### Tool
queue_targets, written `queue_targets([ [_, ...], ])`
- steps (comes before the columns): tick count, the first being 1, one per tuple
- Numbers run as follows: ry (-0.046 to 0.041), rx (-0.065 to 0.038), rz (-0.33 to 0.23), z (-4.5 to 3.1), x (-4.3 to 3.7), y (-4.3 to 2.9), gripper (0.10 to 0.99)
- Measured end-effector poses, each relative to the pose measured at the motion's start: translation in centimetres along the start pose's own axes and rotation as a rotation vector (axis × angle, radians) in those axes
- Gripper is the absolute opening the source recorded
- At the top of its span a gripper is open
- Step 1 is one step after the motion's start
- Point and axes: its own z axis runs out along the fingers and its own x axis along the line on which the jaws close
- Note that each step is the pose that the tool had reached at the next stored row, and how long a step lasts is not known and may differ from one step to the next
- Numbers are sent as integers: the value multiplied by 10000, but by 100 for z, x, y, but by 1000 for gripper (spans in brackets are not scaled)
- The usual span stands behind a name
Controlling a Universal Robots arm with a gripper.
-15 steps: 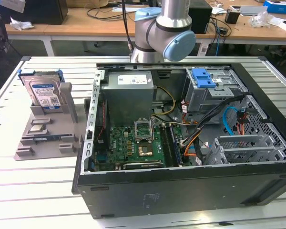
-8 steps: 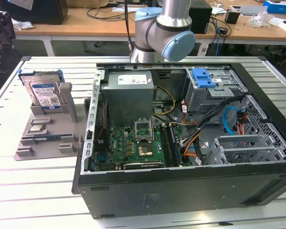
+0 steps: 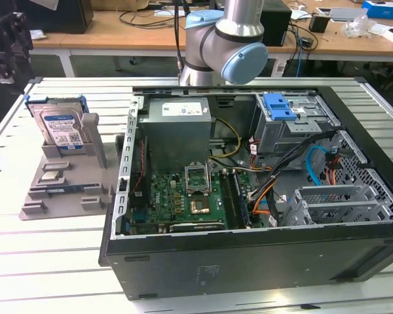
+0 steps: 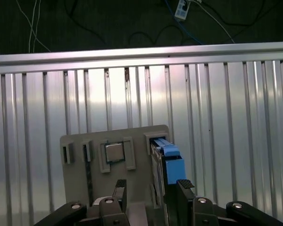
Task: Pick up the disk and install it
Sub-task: 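Pick up the disk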
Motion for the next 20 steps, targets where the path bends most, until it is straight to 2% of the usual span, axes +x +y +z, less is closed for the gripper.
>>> queue_targets([
  [5, 2, -1, -7, 1, -37, -14, 541],
  [11, 4, -6, -14, 65, -62, -34, 541],
  [15, 5, -8, -17, 120, -78, -51, 541],
  [20, 7, -13, -60, 237, -101, -75, 541],
])
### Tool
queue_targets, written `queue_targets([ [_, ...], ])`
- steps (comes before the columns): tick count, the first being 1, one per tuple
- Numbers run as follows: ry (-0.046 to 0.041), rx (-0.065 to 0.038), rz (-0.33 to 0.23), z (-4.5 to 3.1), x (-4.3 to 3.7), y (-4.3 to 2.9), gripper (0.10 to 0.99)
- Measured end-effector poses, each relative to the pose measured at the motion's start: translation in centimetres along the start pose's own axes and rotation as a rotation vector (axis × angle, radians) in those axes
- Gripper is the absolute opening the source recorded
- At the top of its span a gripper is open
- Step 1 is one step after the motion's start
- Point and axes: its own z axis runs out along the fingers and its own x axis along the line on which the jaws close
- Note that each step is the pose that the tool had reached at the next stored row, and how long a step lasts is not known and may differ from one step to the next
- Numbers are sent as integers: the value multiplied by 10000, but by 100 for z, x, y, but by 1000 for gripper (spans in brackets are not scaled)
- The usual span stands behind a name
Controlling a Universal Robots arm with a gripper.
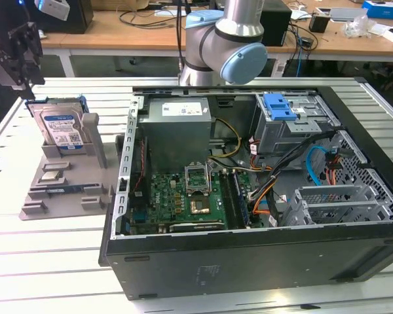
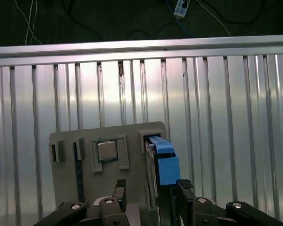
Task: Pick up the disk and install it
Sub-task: 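Pick up the disk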
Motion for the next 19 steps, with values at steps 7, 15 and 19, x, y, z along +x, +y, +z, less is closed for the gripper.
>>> queue_targets([
  [7, 25, -11, -577, 163, -161, -2, 541],
  [15, 32, -14, -722, 359, -174, -10, 541],
  [19, 34, -14, -765, 460, -181, -12, 541],
])
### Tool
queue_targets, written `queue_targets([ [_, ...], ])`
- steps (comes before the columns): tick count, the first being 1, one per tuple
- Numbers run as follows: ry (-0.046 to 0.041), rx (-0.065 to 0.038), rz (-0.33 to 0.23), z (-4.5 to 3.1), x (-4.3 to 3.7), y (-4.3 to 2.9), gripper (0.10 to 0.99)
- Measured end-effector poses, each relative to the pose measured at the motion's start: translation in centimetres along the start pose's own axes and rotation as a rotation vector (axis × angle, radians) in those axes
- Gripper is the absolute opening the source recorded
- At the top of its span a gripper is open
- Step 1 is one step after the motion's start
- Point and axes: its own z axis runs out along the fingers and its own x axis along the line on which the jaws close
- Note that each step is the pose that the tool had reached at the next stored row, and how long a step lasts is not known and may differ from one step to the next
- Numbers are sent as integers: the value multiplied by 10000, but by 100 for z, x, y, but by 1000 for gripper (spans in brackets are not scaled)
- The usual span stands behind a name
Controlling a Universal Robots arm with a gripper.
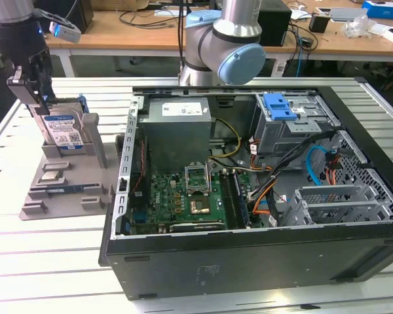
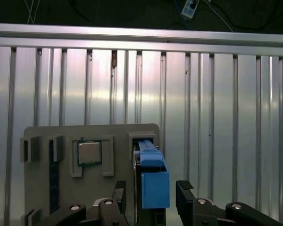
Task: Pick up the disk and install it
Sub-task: 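Pick up the disk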
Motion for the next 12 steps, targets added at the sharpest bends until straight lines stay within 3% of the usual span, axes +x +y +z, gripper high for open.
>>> queue_targets([
  [12, 1, -1, -14, 101, -26, 57, 541],
])
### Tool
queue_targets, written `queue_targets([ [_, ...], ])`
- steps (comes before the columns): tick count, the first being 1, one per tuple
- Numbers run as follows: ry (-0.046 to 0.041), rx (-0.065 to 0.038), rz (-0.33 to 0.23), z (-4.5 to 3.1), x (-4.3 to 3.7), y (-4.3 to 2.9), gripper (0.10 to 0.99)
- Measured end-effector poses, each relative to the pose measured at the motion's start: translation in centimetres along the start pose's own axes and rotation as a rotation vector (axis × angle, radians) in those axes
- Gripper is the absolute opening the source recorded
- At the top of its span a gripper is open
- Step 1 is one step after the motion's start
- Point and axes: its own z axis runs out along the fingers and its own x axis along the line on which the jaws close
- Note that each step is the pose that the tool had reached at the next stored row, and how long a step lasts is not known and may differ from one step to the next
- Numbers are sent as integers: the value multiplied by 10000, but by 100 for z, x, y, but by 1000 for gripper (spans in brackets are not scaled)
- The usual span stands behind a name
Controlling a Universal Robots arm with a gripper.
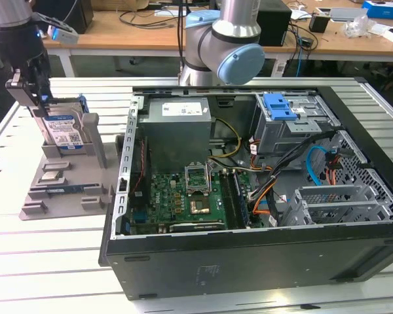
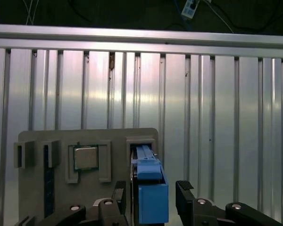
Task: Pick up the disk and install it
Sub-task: 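Pick up the disk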
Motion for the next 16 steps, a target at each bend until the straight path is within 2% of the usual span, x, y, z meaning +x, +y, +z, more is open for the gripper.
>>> queue_targets([
  [2, 0, 0, 0, 38, -1, -2, 541],
  [9, 0, 0, 0, 104, 0, -5, 541],
  [16, 2, 0, -23, 110, -3, -39, 541],
])
